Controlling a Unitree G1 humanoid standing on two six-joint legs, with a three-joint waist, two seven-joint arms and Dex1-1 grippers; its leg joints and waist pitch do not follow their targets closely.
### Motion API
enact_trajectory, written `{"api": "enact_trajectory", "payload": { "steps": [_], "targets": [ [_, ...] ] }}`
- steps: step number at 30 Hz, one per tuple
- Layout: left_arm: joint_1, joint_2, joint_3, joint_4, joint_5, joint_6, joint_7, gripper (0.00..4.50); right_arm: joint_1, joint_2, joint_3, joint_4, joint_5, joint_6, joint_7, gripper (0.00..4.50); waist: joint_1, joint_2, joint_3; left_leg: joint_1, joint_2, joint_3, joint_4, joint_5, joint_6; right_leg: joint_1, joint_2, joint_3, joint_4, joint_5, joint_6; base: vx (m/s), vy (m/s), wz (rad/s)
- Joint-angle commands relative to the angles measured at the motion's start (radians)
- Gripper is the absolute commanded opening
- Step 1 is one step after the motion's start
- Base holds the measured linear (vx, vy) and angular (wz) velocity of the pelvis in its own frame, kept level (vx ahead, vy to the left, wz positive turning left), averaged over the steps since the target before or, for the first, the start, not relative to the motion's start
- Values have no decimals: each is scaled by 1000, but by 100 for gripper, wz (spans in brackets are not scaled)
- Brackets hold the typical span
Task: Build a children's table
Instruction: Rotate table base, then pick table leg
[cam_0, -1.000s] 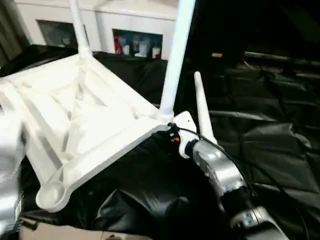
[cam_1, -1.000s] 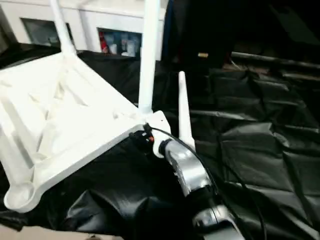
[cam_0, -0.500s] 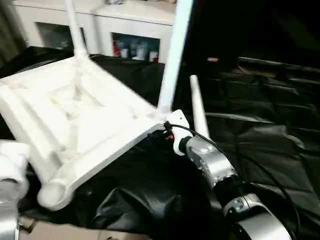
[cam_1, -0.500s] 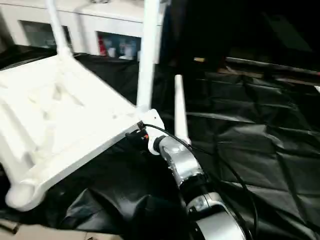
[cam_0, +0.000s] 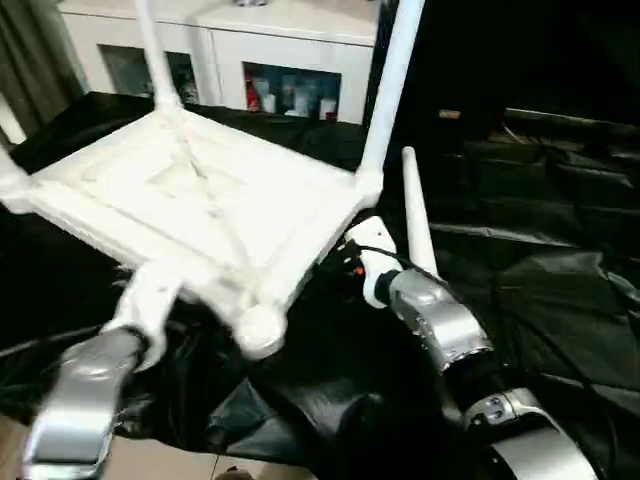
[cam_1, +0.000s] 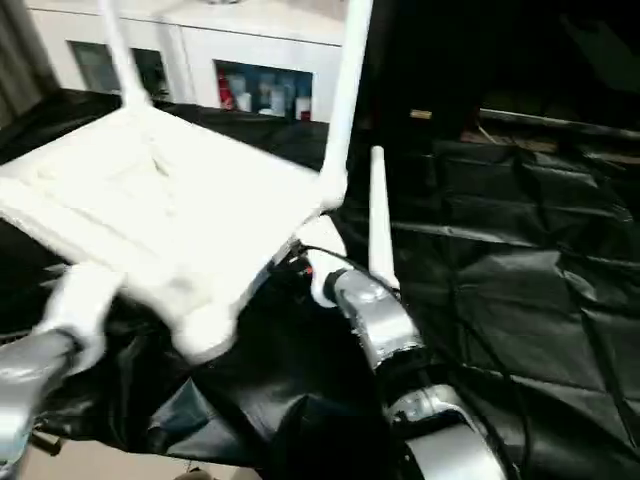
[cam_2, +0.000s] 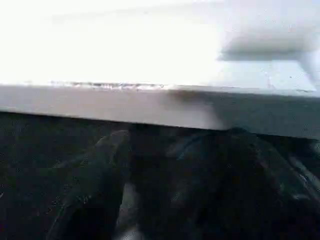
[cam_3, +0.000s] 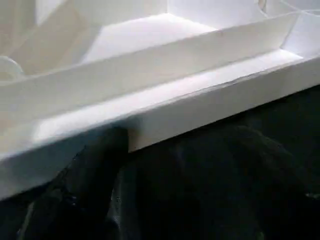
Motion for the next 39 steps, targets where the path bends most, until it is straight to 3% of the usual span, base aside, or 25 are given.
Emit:
{"api": "enact_trajectory", "payload": {
  "steps": [1,2,4,5,7,10,12,14,15,17,18,21,22,25,26,27,32,34,35,39],
  "targets": [
    [-17,-14,-46,7,-21,-21,-16,330,0,-9,-19,-71,9,46,-24,371,-8,29,-68,2,-1,9,-73,-208,-14,49,-56,46,-69,-153,-154,0,0,0],
    [-17,-18,-53,4,-21,-26,-18,330,2,-15,-27,-97,8,68,-40,371,-10,26,-68,1,-1,9,-72,-204,-14,50,-56,46,-68,-149,-155,0,0,0],
    [-16,-27,-62,-5,-21,-44,-19,330,0,-27,-46,-144,12,125,-61,371,-8,33,-67,3,-3,9,-72,-209,-17,50,-54,45,-68,-152,-156,0,0,0],
    [-16,-31,-70,-9,-26,-72,-24,330,-4,-35,-74,-185,36,175,-68,371,-8,31,-67,4,-2,9,-72,-217,-19,48,-55,46,-70,-160,-152,0,0,0],
    [-16,-31,-71,-10,-27,-78,-26,330,-6,-35,-81,-191,44,182,-68,371,-8,33,-68,4,-2,9,-72,-223,-19,50,-55,45,-71,-165,-150,0,0,0],
    [-13,-19,-73,-36,-81,-193,-100,335,-59,-52,-174,-233,100,288,-122,399,-9,30,-68,2,-3,8,-72,-212,-21,51,-55,45,-69,-154,-153,0,0,0],
    [-10,-17,-67,-52,-102,-204,-120,335,-80,-61,-194,-230,99,322,-150,423,-12,25,-68,3,-3,10,-71,-198,-31,51,-54,45,-64,-153,-159,0,0,0],
    [-12,-12,-62,-60,-108,-215,-129,335,-107,-71,-212,-219,92,343,-178,432,-15,26,-68,2,-4,11,-69,-199,-33,52,-54,45,-65,-157,-155,0,0,0],
    [-16,-7,-54,-74,-115,-220,-136,335,-140,-84,-232,-199,87,366,-207,440,-20,10,-68,0,-5,12,-69,-181,-31,55,-55,45,-63,-158,-153,0,0,0],
    [-18,-5,-50,-81,-119,-224,-139,335,-156,-90,-243,-190,85,379,-222,446,-19,18,-70,2,-5,13,-67,-165,-30,53,-55,46,-61,-145,-153,0,0,0],
    [-23,-4,-38,-101,-138,-213,-147,335,-183,-102,-260,-161,91,384,-237,446,-21,4,-70,-2,-6,14,-66,-147,-27,57,-55,46,-55,-137,-152,0,0,0],
    [-35,4,-17,-150,-182,-192,-176,335,-238,-131,-289,-86,102,393,-262,446,-23,8,-70,2,-7,18,-63,-141,-29,52,-53,46,-56,-129,-157,0,0,0],
    [-36,9,-12,-167,-199,-185,-188,335,-255,-139,-298,-60,106,396,-271,446,-17,-6,-70,0,-8,19,-63,-134,-22,55,-56,46,-53,-137,-154,0,0,0],
    [-43,54,-22,-230,-244,-136,-254,335,-308,-168,-309,43,102,413,-285,446,-19,-2,-69,1,-9,20,-61,-141,-26,51,-54,44,-53,-155,-156,0,0,0],
    [-45,85,-35,-265,-270,-103,-296,335,-333,-181,-308,97,95,427,-290,446,-16,-16,-71,-1,-8,20,-61,-124,-20,53,-55,44,-46,-144,-159,0,0,0],
    [-46,105,-43,-287,-286,-83,-323,335,-349,-188,-308,131,90,438,-293,446,-15,-12,-68,-2,-9,21,-61,-120,-18,51,-54,45,-49,-139,-158,0,0,0],
    [-71,151,-59,-350,-339,-5,-365,335,-405,-195,-319,248,106,511,-272,446,-15,-17,-69,-8,-11,23,-55,-116,-29,51,-53,46,-43,-132,-159,0,0,0],
    [-80,153,-60,-351,-351,8,-368,335,-409,-192,-325,279,117,515,-262,446,-15,-18,-66,-10,-10,23,-55,-130,-31,51,-54,46,-47,-158,-151,0,0,0],
    [-90,155,-62,-352,-365,22,-374,335,-408,-188,-326,317,128,523,-239,446,-13,-8,-67,-8,-10,22,-54,-147,-38,48,-55,45,-48,-189,-145,0,0,0],
    [-108,163,-65,-365,-411,73,-392,352,-407,-185,-315,406,126,518,-219,449,-13,-10,-70,-9,-9,22,-53,-140,-43,50,-55,45,-44,-171,-159,0,0,0]
  ]
}}
